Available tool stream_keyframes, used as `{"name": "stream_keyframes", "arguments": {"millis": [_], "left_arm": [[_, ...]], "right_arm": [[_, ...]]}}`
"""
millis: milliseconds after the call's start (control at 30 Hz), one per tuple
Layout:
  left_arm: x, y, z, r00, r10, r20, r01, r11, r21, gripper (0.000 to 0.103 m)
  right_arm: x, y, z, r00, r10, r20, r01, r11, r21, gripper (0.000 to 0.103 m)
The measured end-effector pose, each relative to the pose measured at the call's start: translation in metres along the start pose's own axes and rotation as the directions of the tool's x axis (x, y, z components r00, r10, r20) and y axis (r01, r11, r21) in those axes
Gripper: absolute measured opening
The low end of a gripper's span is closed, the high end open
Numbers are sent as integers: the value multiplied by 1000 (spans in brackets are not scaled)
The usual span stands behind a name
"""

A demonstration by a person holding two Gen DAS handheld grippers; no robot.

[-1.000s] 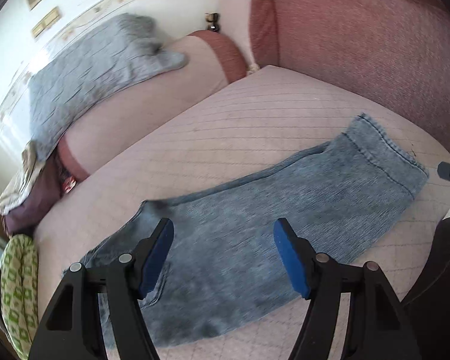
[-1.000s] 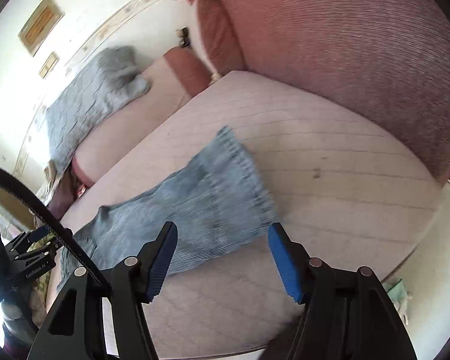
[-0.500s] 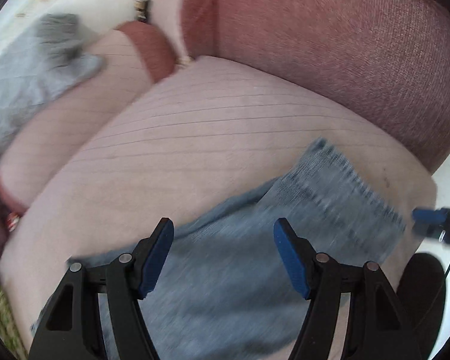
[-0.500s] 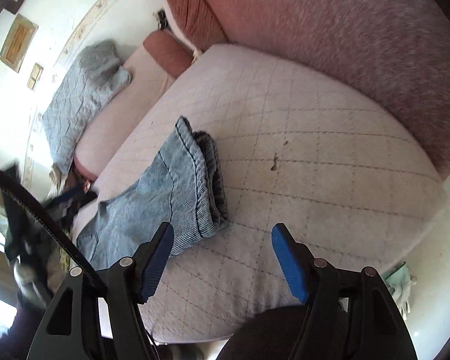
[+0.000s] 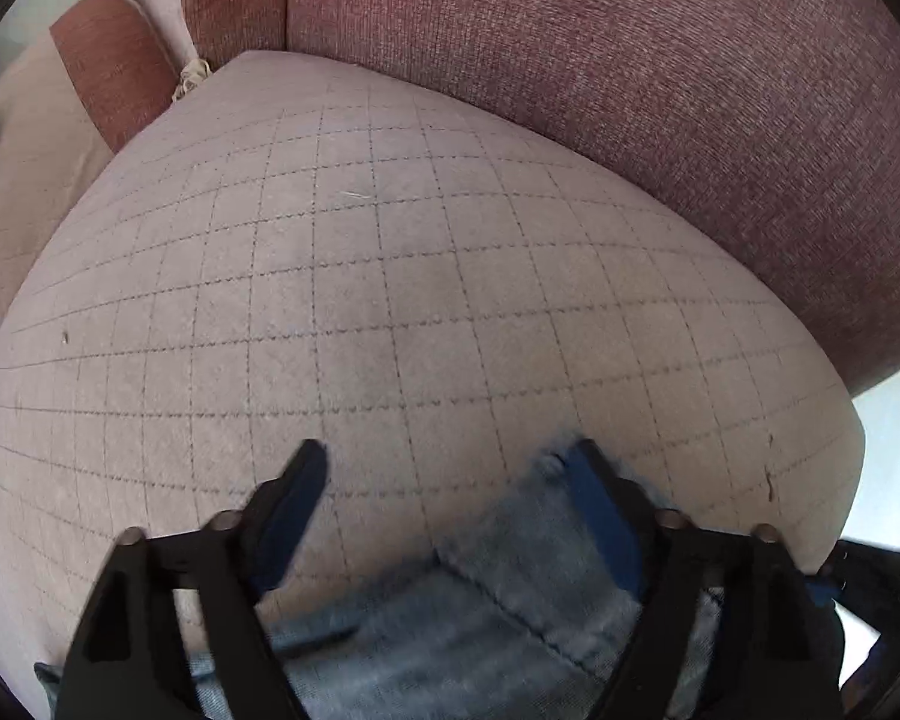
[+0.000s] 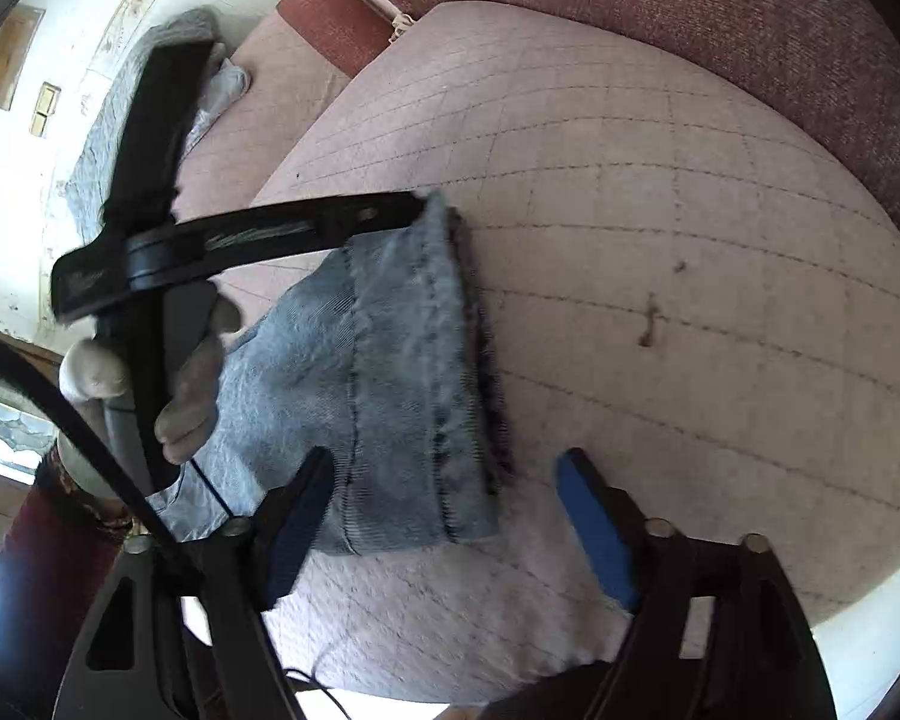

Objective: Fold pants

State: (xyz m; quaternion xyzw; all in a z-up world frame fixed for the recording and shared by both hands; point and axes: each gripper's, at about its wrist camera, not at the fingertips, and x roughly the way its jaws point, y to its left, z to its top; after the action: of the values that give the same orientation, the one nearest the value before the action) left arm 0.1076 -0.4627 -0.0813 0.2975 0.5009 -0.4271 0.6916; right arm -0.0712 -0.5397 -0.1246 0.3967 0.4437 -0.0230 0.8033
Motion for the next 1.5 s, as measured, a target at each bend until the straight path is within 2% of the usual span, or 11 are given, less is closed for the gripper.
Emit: {"name": "stream_keyframes", "arguments": {"millis": [67,133,167,267,467,700,933,1100,1200,1333,1500], "left_arm": [[3,4,-1,995,-88,-44,86,995,-42,82],[-1,-4,-6,983,-174,-51,174,985,-17,46],[-6,-8,-7,976,-212,-44,212,977,-3,14],[-34,-24,-12,990,-140,19,138,988,68,10],[-108,14,-46,968,-165,188,170,985,-12,10],[-183,127,-138,923,-133,362,234,939,-251,10],[-178,237,-251,915,-74,396,288,809,-513,10],[-149,284,-312,952,9,305,208,710,-673,11],[-162,290,-335,939,20,344,238,685,-689,14],[-192,287,-360,904,111,413,245,657,-713,42],[-211,284,-395,858,195,475,278,601,-749,44]], "right_arm": [[5,12,-4,1000,-19,25,20,999,-36,81],[11,23,-8,999,-20,37,22,997,-72,49],[15,27,-9,999,28,23,-27,997,-67,36],[7,41,-12,995,64,82,-58,996,-69,33],[-30,115,-20,976,113,187,-69,972,-226,32],[-5,227,-50,986,118,114,-51,882,-469,32],[75,326,-95,999,49,-17,-48,744,-667,31],[146,361,-143,993,-84,-87,-20,594,-804,38],[152,356,-141,987,-76,-145,-69,606,-792,45],[104,337,-130,989,33,-142,-128,657,-743,58],[76,313,-91,999,5,-49,-37,744,-667,60]]}}
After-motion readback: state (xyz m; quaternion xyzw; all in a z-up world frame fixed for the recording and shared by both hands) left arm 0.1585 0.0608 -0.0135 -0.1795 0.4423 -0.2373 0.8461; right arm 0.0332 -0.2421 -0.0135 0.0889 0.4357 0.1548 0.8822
